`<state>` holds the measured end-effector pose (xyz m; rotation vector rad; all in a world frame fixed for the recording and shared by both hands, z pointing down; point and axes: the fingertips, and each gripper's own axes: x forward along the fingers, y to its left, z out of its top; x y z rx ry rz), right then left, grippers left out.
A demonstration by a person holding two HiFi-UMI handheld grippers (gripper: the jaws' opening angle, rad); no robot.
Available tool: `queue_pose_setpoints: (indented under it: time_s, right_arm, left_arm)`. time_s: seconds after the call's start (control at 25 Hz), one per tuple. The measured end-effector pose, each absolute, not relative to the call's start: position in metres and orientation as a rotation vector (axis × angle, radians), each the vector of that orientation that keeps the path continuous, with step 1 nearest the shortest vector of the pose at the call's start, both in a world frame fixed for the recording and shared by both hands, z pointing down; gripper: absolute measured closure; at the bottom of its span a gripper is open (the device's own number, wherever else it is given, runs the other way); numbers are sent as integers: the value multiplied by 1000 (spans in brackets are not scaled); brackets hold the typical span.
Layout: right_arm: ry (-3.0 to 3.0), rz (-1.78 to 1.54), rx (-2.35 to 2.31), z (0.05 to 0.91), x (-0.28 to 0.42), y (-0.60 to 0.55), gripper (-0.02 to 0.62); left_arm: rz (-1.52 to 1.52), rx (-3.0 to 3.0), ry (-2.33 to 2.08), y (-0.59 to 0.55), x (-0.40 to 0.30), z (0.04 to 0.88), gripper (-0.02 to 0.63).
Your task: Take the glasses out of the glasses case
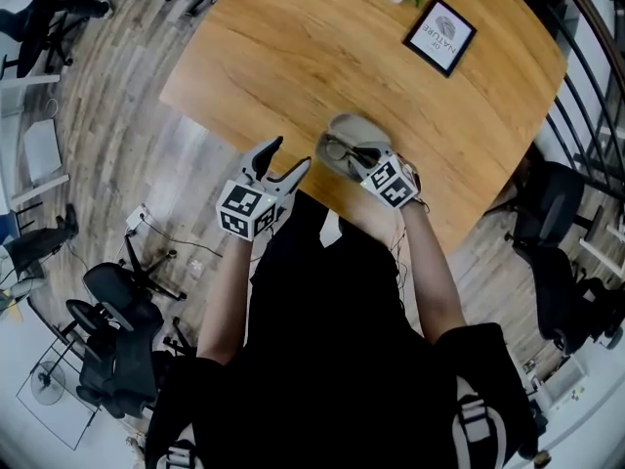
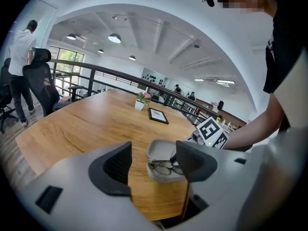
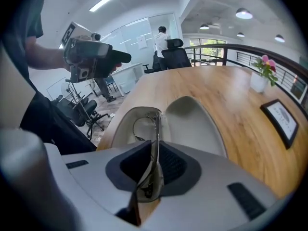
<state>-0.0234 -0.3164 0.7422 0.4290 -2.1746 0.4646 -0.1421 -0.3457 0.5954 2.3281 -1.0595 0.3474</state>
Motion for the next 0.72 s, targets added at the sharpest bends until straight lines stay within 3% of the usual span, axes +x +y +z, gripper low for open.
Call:
queue_pose_setpoints:
  time_s: [0.16, 0.72]
  right_arm:
    - [-2139, 466, 423, 746, -22, -319, 562]
    - [-2132, 427, 440, 738, -26, -319, 571]
  left_arm:
    - [357, 2330, -1026, -352, -140, 600, 318]
    - [366, 2389, -966, -360, -137, 589, 318]
